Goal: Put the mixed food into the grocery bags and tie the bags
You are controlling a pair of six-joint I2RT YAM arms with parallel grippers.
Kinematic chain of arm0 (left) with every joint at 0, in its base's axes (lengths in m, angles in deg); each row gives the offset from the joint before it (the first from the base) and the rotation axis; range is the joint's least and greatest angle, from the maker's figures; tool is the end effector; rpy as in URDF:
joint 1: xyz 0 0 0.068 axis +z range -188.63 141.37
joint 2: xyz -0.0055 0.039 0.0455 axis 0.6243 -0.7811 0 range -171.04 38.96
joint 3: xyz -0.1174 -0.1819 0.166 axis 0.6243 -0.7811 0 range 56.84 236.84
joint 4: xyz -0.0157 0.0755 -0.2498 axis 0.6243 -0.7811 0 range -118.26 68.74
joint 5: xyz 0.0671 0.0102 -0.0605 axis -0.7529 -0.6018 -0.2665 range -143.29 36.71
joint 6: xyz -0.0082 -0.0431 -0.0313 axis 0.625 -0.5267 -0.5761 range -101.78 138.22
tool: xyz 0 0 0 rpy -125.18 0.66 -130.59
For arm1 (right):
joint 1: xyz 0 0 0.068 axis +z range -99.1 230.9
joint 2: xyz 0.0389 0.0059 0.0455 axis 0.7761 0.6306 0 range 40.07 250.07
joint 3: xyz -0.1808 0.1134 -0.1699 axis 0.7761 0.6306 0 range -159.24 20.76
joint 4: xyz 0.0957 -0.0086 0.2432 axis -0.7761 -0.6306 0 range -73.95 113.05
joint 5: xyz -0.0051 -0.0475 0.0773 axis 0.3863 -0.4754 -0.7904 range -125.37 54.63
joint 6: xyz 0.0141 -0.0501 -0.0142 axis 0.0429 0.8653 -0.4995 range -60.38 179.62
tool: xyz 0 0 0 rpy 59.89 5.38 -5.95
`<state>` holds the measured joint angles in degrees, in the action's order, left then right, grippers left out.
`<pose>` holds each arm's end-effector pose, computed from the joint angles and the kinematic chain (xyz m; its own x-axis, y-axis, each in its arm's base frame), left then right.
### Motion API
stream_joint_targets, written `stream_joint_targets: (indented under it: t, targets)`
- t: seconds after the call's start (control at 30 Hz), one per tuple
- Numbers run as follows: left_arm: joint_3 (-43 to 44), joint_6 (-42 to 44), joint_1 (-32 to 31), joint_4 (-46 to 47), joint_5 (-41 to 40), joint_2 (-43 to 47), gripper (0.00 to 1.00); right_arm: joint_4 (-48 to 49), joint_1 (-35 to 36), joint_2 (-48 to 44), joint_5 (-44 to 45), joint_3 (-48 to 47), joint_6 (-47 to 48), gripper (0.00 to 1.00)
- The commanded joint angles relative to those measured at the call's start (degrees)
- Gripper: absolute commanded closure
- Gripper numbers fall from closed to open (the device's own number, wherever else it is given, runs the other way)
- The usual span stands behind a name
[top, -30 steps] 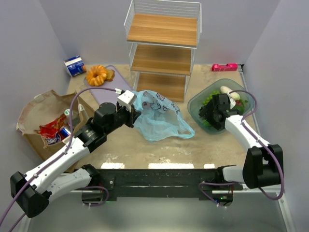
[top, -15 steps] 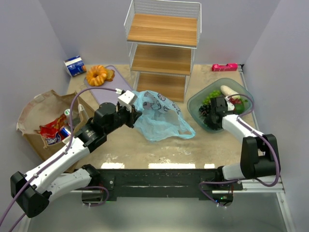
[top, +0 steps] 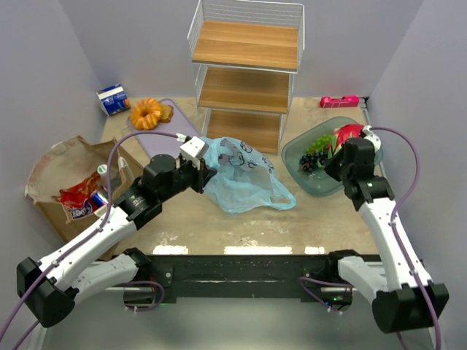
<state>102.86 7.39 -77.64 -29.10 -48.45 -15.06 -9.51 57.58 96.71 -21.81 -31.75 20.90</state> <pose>0.1700 -0.1416 0.3226 -0.3381 0.0328 -0.9405 0.6381 0.7426 -0.2035 0.2102 0.0162 0.3113 -0.4169 0.5635 -0.7133 0.4289 0.8138 0.3922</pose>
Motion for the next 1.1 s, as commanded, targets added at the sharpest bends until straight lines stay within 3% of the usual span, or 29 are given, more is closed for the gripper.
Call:
stream_joint_targets:
  t: [0.0,0.13,0.2,0.27,0.4,0.57,0.77,0.93,1.07]
  targets:
    - [0.0,1.3,0.4,2.5,2.3,-0.1,1.00,8.5,0.3,-6.4,-21.3,-3.2,10.0,1.00]
    - [0.5,1.5,1.6,2.3,3.4,-0.4,1.00,11.4,3.0,-5.4,-37.8,-3.0,13.9,1.00]
    - [0.4,1.2,2.5,2.6,3.9,-0.3,1.00,12.5,8.5,-4.4,-43.2,-2.9,15.9,1.00]
    - [0.8,0.8,3.1,2.8,4.6,-0.9,1.00,11.3,18.0,-3.3,-42.6,-3.9,18.9,1.00]
    - [1.4,0.1,5.5,2.3,5.4,-2.6,1.00,9.3,28.0,-3.8,-39.1,-4.9,21.4,1.00]
    - [1.5,-0.6,6.6,1.9,5.3,-3.5,1.00,8.0,30.7,-3.2,-42.1,-4.2,20.8,1.00]
    - [0.5,0.0,6.8,4.2,8.6,-2.4,1.00,9.5,31.5,2.6,-38.4,-2.7,17.0,1.00]
    - [-0.3,0.4,6.7,6.5,14.6,-2.3,1.00,9.0,31.6,11.9,-34.8,-7.5,15.5,1.00]
    - [-0.1,0.3,6.7,7.0,24.7,-4.3,1.00,10.0,31.5,20.0,-30.9,-11.6,11.6,1.00]
